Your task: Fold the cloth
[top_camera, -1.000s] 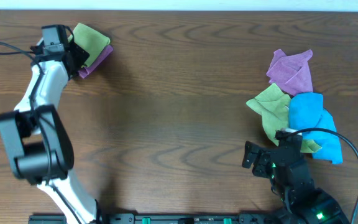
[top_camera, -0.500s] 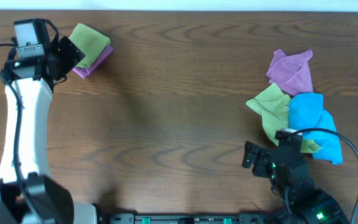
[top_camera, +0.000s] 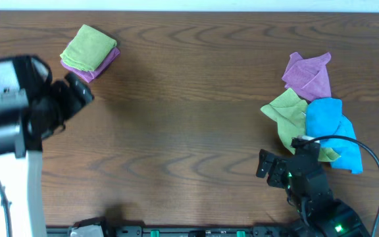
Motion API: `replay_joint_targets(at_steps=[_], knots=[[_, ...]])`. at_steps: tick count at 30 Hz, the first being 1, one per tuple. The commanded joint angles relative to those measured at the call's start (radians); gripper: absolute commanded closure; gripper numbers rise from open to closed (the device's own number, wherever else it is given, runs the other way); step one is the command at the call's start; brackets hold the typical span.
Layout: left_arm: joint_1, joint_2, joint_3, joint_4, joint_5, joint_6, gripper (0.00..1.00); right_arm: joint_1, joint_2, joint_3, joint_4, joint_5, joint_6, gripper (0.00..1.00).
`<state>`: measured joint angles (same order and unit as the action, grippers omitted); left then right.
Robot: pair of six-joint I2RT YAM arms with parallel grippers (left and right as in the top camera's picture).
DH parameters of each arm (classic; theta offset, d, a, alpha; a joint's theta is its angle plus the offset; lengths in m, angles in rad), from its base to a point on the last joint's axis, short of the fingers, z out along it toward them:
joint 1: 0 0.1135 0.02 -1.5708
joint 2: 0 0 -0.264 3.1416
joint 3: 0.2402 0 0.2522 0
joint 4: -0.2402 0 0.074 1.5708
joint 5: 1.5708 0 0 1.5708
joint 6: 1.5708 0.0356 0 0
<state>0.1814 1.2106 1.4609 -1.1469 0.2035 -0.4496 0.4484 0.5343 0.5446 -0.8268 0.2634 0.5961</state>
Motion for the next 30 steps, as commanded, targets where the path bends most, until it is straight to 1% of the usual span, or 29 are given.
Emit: replay_joint_targets(at_steps=[1, 5, 10, 13, 16, 23, 26, 30], knots=[[0.002, -0.075, 0.014, -0.08, -0.066, 0.034, 0.05, -0.007, -0.005, -0.002, -0.002, 0.018, 0.017, 0.01], [0.002, -0.175, 0.006, -0.18, -0.121, 0.058, 0.05, -0.007, -0.005, -0.002, -0.002, 0.018, 0.017, 0.01], [0.002, -0.319, -0.076, -0.177, -0.138, 0.069, 0.05, -0.007, -0.005, -0.002, -0.002, 0.018, 0.017, 0.01], [0.002, -0.414, -0.185, -0.111, -0.136, 0.069, 0.05, -0.007, -0.005, -0.002, -0.002, 0.018, 0.017, 0.01], [0.001, -0.51, -0.336, -0.014, -0.124, 0.069, 0.05, -0.007, -0.005, -0.002, -0.002, 0.018, 0.017, 0.01], [-0.006, -0.741, -0.715, 0.254, -0.099, 0.076, 0.05, -0.007, -0.005, -0.002, -0.002, 0.018, 0.017, 0.01], [-0.026, -0.862, -0.865, 0.32, -0.096, 0.127, 0.05, -0.007, -0.005, -0.002, -0.002, 0.018, 0.017, 0.01], [-0.05, -0.998, -0.991, 0.328, -0.09, 0.242, 0.05, -0.007, -0.005, -0.002, -0.002, 0.018, 0.017, 0.01]])
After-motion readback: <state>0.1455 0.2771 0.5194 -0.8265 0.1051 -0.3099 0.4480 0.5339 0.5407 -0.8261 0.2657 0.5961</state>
